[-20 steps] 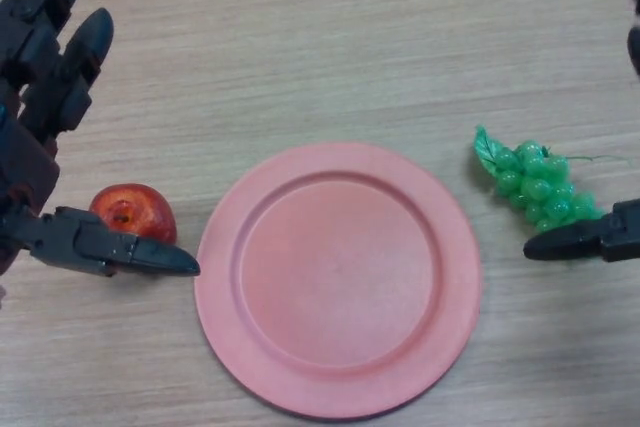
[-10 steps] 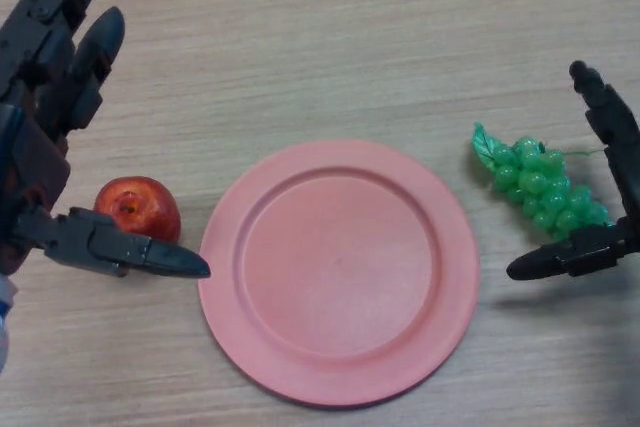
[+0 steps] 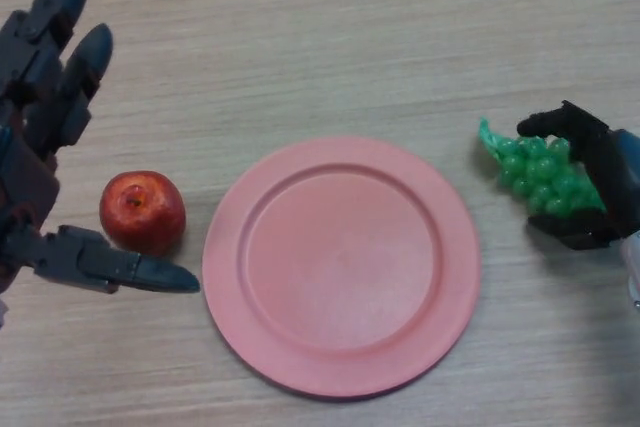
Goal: Pick up the green grapes and place it on the plate
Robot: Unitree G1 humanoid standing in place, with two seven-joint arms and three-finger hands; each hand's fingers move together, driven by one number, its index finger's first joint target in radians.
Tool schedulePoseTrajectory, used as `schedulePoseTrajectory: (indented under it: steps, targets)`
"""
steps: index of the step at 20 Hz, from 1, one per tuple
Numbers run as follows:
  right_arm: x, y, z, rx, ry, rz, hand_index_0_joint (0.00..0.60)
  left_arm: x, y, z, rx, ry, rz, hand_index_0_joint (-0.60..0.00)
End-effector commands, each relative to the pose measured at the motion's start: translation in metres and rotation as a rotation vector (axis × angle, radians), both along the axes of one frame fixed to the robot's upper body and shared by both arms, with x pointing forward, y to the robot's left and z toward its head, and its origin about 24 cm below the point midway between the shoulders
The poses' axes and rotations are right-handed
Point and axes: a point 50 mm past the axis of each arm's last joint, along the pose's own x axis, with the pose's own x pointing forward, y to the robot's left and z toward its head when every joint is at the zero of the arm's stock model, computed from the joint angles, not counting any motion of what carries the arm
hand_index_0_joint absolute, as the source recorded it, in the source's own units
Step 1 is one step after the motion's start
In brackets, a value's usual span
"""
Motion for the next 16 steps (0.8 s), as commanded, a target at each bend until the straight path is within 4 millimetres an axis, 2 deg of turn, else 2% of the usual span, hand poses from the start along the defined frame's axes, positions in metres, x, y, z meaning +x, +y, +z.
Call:
schedulePoseTrajectory:
  steps: [1, 4, 6, 7, 8, 9, 10, 11, 12, 13, 15, 16]
  targets:
    - [0.007, -0.003, 0.047, -0.074, -0.21, 0.029, 0.6, -0.019, 0.012, 0.035, 0.038, -0.267, 0.035, 0.0]
    - [0.005, 0.002, 0.059, -0.131, -0.229, 0.043, 0.6, -0.021, 0.013, 0.036, 0.032, -0.282, 0.042, 0.0]
    - [0.002, 0.019, 0.079, -0.132, -0.256, 0.104, 0.6, -0.022, 0.016, 0.034, 0.027, -0.278, 0.043, 0.0]
    - [-0.003, 0.038, 0.095, -0.069, -0.277, 0.169, 0.6, -0.022, 0.018, 0.034, 0.022, -0.275, 0.044, 0.0]
    - [-0.005, 0.048, 0.102, -0.038, -0.286, 0.198, 0.6, -0.022, 0.019, 0.035, 0.019, -0.276, 0.046, 0.0]
    - [-0.012, 0.071, 0.116, 0.004, -0.306, 0.273, 0.6, -0.021, 0.022, 0.035, 0.014, -0.282, 0.058, 0.0]
    - [-0.015, 0.082, 0.12, 0.035, -0.291, 0.309, 0.6, -0.021, 0.023, 0.035, 0.013, -0.285, 0.064, 0.0]
    - [-0.024, 0.106, 0.13, 0.079, -0.275, 0.381, 0.6, -0.021, 0.025, 0.035, 0.004, -0.292, 0.076, 0.0]
    - [-0.027, 0.116, 0.135, 0.11, -0.276, 0.408, 0.6, -0.021, 0.026, 0.035, 0.0, -0.295, 0.081, 0.0]
    - [-0.034, 0.134, 0.144, 0.184, -0.284, 0.43, 0.6, -0.022, 0.028, 0.034, -0.003, -0.297, 0.088, 0.0]
    - [-0.044, 0.156, 0.157, 0.214, -0.366, 0.472, 0.6, -0.021, 0.031, 0.033, -0.011, -0.293, 0.095, 0.0]
    - [-0.048, 0.161, 0.158, 0.198, -0.37, 0.489, 0.6, -0.021, 0.032, 0.032, -0.012, -0.292, 0.096, 0.0]
